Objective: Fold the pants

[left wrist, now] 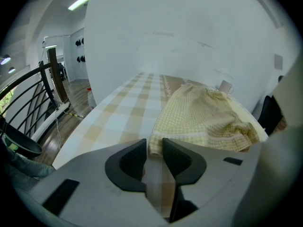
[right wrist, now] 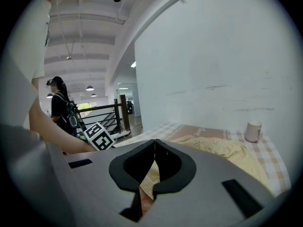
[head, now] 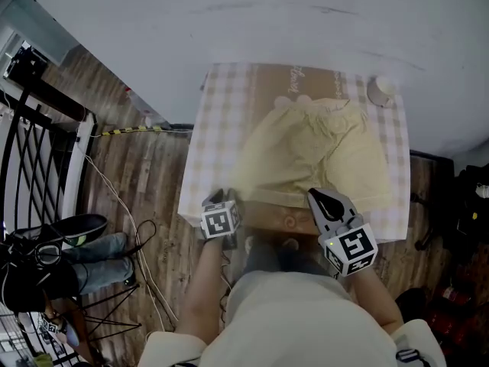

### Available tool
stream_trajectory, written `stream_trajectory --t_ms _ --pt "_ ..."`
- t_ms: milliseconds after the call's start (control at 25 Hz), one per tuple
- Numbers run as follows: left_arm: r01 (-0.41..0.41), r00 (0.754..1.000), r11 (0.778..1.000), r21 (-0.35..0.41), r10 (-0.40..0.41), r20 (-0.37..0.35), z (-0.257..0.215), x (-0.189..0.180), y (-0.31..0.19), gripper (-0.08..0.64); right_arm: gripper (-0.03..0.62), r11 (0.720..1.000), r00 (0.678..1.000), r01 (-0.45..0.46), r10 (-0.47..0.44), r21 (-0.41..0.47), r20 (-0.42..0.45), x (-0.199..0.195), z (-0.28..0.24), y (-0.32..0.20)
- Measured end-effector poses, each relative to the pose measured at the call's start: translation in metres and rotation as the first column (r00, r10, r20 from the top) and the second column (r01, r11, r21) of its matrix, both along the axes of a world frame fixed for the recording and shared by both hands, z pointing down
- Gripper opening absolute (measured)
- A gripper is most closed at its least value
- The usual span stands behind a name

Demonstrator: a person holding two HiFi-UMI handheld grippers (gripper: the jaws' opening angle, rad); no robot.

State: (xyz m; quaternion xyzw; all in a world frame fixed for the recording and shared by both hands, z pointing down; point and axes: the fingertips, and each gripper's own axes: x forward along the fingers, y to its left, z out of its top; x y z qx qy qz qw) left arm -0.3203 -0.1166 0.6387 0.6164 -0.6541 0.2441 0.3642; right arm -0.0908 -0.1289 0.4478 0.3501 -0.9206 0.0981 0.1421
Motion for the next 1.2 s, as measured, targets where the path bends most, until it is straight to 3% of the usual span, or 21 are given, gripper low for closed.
stream_trajectory --t_ms 200,400,560,920,1200 --pt "0.009 1.0 1.0 0.015 -0.01 0.018 0.002 0.007 -0.001 0.038 0.0 0.998 0.998 -0.056 0.056 0.014 0.005 0.004 -0.006 0.002" --pt "0.01 0.999 0.999 0.032 -0.009 -0.047 -0.004 0.012 0.001 0.031 0.0 0.989 0.99 -0.139 0.14 0.049 -0.005 0.012 -0.018 0.003" --pt "0.0 0.999 0.995 0.095 0.005 -0.05 -0.027 0.008 -0.001 0.028 0.0 0.98 0.982 -0.187 0.188 0.064 -0.02 0.015 -0.025 0.0" --pt "-0.124 0.98 0.958 0.26 0.159 -0.118 -0.088 0.013 -0.022 0.028 0.0 0.967 0.972 -0.232 0.235 0.102 -0.016 -0.013 -0.032 -0.012" --pt "-0.145 0.965 0.945 0.292 0.2 -0.169 -0.104 0.018 -0.034 0.028 0.0 0.949 0.952 -0.299 0.303 0.099 -0.034 -0.004 -0.026 -0.018"
